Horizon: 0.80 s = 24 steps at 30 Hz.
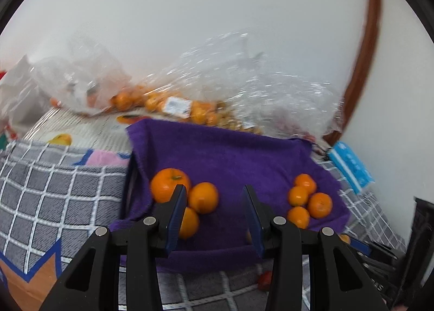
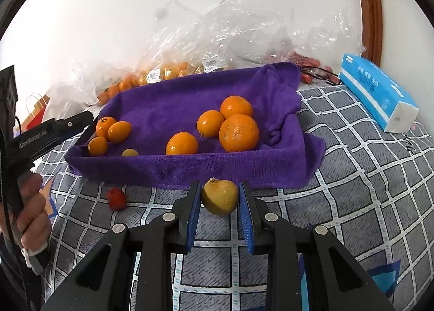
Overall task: Organize fruits
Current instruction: 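Move the left tool to the fruit row and grasp the red apple while the right tool holds the pear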
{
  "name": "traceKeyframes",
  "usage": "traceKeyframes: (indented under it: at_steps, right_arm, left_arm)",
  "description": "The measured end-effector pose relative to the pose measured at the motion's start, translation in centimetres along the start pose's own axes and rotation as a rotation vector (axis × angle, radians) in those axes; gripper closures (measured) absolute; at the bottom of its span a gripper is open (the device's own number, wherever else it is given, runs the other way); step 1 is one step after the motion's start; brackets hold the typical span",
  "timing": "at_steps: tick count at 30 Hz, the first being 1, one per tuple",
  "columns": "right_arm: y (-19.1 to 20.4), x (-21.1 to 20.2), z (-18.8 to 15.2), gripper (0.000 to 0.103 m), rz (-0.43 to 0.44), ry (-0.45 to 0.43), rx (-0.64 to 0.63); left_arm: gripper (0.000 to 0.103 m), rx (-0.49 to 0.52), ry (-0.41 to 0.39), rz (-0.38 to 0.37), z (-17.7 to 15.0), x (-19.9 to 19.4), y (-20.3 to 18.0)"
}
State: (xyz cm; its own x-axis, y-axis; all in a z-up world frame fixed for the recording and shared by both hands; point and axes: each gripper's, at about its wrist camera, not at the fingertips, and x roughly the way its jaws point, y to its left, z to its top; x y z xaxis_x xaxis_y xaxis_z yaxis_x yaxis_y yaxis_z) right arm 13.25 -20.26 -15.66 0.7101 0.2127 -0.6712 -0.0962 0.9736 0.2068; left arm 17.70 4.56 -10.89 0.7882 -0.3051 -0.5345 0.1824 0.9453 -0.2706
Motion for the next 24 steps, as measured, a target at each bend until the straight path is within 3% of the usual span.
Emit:
traceKeyframes:
  at_steps: [5,11,16,24]
  right_arm:
    - [-0.5,-0.4,0.0,0.075,-0.005,-0.020,0.031]
    - [-1.7,-1.5,-0.2,0.075,-0.057,-0.053,0.084]
    - [-2.1,-1.5,-0.3,0.075,-0.073,-0.046,0.097]
    - [-2.2,-1.3,-0.3,0.075,-0.078,-0.036,0.095]
  left_arm:
    - [0.063,0.116,0.032,-0.104,-0.5,-0.9,-2.7]
    - [0.063,0.209,0.145,-0.139,-3.0,-1.7,-5.3]
    - [0.063,0.213,0.204,-0.115,-5.2,-1.4,-5.1]
    - [0.063,0.263,0.277,-0.054,-5.5,1.3,-6.0]
